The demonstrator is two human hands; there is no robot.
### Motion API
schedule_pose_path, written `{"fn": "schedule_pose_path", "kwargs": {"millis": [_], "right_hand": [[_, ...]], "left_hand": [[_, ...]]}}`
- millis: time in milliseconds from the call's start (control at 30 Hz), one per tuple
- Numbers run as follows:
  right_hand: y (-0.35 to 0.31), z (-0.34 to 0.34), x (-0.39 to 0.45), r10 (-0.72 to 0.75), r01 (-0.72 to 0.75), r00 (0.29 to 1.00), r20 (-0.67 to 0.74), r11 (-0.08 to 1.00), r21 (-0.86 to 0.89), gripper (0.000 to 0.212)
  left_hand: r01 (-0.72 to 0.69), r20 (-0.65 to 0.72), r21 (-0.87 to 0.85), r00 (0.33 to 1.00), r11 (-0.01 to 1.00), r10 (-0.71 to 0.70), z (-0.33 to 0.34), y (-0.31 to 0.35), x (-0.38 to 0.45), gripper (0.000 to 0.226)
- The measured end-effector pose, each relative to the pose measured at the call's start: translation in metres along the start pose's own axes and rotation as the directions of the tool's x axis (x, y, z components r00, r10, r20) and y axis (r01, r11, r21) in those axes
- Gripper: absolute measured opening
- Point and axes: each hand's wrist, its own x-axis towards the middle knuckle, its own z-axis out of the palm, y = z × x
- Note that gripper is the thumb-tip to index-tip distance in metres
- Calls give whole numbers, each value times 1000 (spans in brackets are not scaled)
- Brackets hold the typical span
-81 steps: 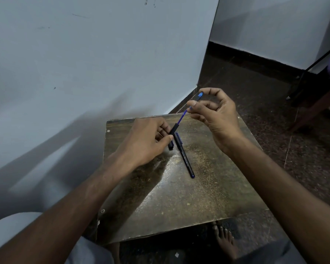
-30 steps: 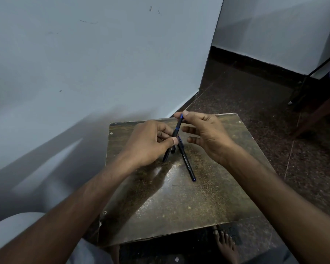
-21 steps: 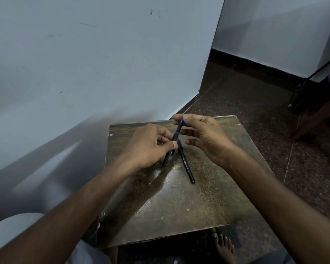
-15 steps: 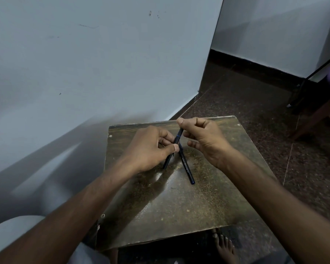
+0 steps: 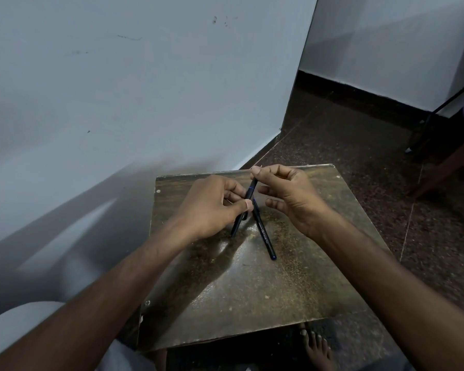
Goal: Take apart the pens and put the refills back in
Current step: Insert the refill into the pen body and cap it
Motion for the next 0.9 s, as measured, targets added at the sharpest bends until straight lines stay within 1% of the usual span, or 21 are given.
{"fn": "schedule_pose_path", "kwargs": {"millis": [67,133,167,267,333,367,433,500,600,667,733,800,900], "right_hand": [[-2,1,0,14,-15,999,48,1000,21,28],[-4,1,-1,10,-15,995,102,999,45,24],[-3,1,-1,3,-7,994,105,999,41,22],[0,0,0,13,-13,999,37,1000,-5,12],[0,-1,0,20,-21,999,37,1000,3,14],[0,-1,0,22,-24,998,63,999,31,13],[-3,-2,-1,12,-22,991,135,997,69,22],[-4,-4,0,-7,-2,985,171,999,52,26],[0,-5,2,-5,6,993,117,1000,-4,23],[3,-4,4,-36,40,996,80,998,-41,18],[3,-1,7,-108,111,993,56,991,-70,11],[0,3,8,-149,152,988,31,984,-97,12],[-1,10,7,-186,186,983,-4,980,-67,13]], "left_hand": [[1,-4,6,1000,1000,-1,0,0,0,5],[8,-8,11,1000,1000,-8,0,0,0,6],[12,-8,16,1000,1000,-11,0,-1,0,6],[15,13,18,1000,1000,-15,0,-1,0,5],[10,16,24,1000,1000,-10,1,0,0,5],[3,13,34,1000,999,-4,2,0,0,4],[-9,8,52,1000,999,8,1,1,0,5],[-21,16,69,1000,997,20,-1,0,1,8],[-33,45,68,999,997,30,-4,-1,1,5],[-56,50,93,997,994,52,-4,-1,1,14],[-72,29,139,997,988,68,-3,-1,3,20],[-71,24,158,997,985,68,-1,0,2,19],[-85,-9,198,996,977,88,2,-1,1,25]]}}
